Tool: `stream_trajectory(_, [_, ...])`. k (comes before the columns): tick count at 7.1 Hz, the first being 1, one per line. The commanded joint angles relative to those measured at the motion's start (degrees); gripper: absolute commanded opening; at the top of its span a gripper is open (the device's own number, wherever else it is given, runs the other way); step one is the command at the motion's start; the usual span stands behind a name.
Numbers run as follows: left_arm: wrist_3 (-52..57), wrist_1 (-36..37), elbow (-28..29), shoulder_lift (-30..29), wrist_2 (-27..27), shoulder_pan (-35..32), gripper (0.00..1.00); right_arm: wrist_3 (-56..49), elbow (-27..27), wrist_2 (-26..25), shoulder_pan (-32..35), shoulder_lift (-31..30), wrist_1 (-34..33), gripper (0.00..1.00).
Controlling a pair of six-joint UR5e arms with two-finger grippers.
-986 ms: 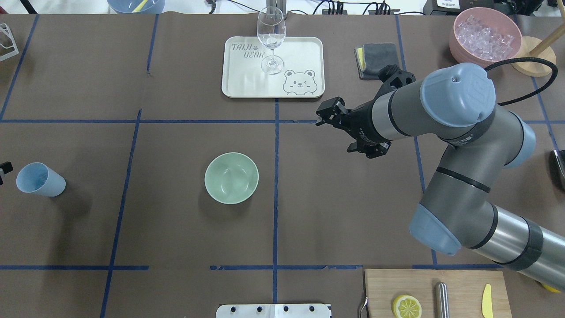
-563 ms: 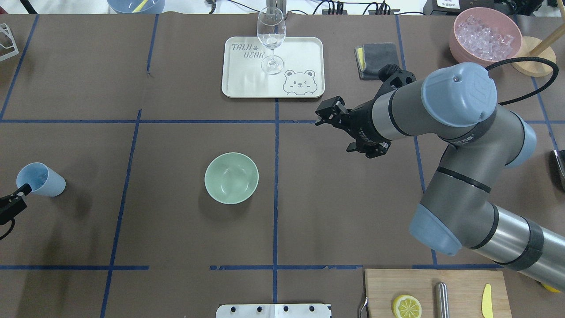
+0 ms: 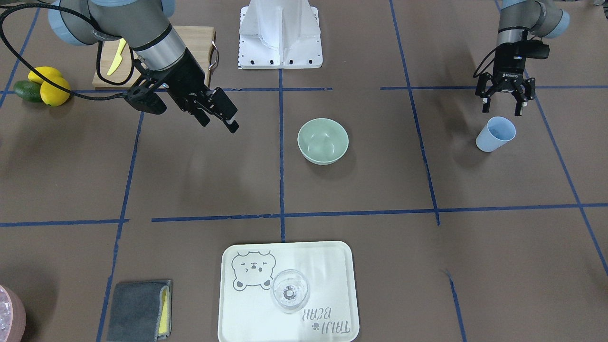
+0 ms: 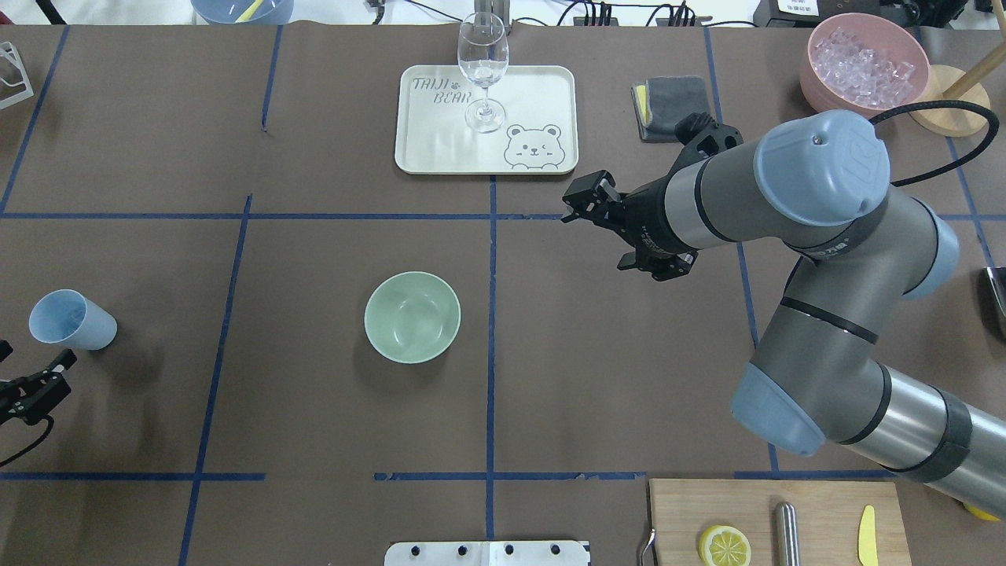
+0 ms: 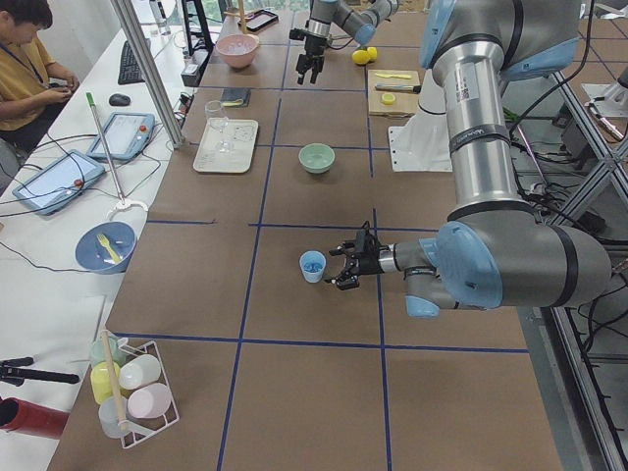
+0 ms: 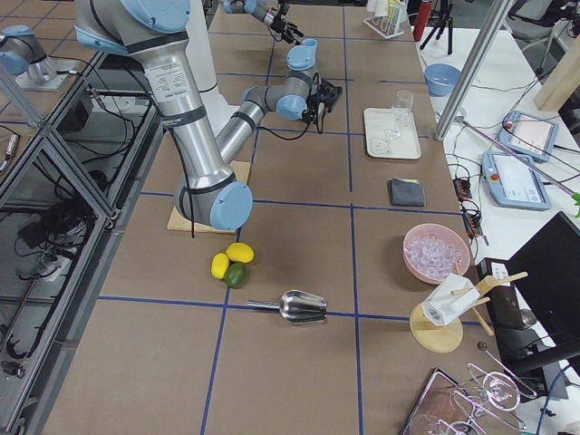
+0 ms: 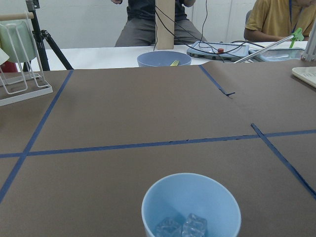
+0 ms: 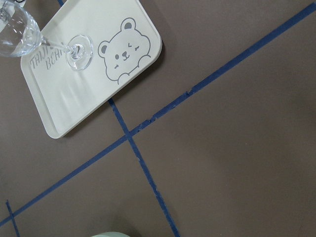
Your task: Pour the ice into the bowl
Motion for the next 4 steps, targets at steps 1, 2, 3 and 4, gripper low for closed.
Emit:
stream_trajectory(1, [-0.26,0.02,3.62,-3.41,4.82,0.82,0.99,0.00,0.15,-0.04,0.09,-0.32,0.04,1.00])
stream_trajectory(2, [0.09,0.01,5.89,-6.12,7.54,0.82,0.99,0.00,0.24,0.05,0.09,-0.40,0.13,1.00])
stream_trajectory(3, [0.45,-0.07,8.09,-8.41,8.70,0.73,0.98,-0.26,0.15,-0.04,0.18,-0.41,0.04,1.00])
stream_trajectory(4, [0.36,0.01,8.38,-8.26,8.62,0.47,0.96,-1.22,0.15,-0.04,0.18,-0.49,0.04,1.00])
